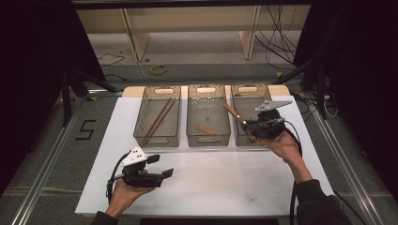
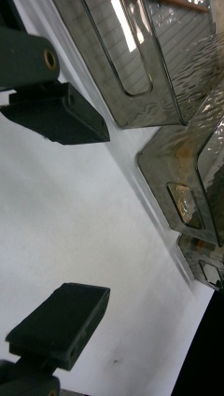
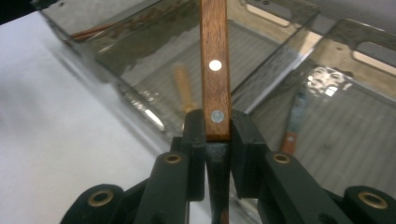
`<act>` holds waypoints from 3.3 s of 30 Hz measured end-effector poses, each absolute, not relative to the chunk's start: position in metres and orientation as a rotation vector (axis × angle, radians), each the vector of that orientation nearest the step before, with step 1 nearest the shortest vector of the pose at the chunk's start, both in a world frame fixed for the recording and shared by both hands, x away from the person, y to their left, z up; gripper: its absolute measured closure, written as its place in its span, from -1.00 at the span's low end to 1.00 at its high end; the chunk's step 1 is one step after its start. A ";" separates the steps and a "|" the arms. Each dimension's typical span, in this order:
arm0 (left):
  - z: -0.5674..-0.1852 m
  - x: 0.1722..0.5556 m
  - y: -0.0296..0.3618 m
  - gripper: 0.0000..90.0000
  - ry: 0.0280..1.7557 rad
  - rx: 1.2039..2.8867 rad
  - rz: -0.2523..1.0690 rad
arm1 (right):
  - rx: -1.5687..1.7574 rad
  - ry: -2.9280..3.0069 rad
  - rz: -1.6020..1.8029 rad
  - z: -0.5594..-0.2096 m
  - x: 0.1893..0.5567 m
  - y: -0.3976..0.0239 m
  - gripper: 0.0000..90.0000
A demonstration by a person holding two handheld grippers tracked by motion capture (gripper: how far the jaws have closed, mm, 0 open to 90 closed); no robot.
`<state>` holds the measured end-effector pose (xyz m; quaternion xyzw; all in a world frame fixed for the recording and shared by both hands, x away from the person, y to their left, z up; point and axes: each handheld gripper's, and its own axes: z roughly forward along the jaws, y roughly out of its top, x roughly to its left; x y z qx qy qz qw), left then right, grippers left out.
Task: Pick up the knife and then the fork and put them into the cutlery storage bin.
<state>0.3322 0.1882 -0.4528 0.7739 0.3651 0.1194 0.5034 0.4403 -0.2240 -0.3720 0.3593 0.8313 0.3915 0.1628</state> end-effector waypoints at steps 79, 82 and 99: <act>-0.460 0.329 0.196 -0.58 0.913 1.846 0.265 | 1.406 2.244 1.047 -0.390 0.532 -0.229 0.02; -0.460 0.329 0.195 -0.58 0.913 1.844 0.264 | 1.374 2.245 1.084 -0.385 0.525 -0.224 -0.04; -0.460 0.330 0.195 -0.59 0.905 1.839 0.259 | 1.267 2.241 1.256 -0.378 0.476 -0.208 -0.21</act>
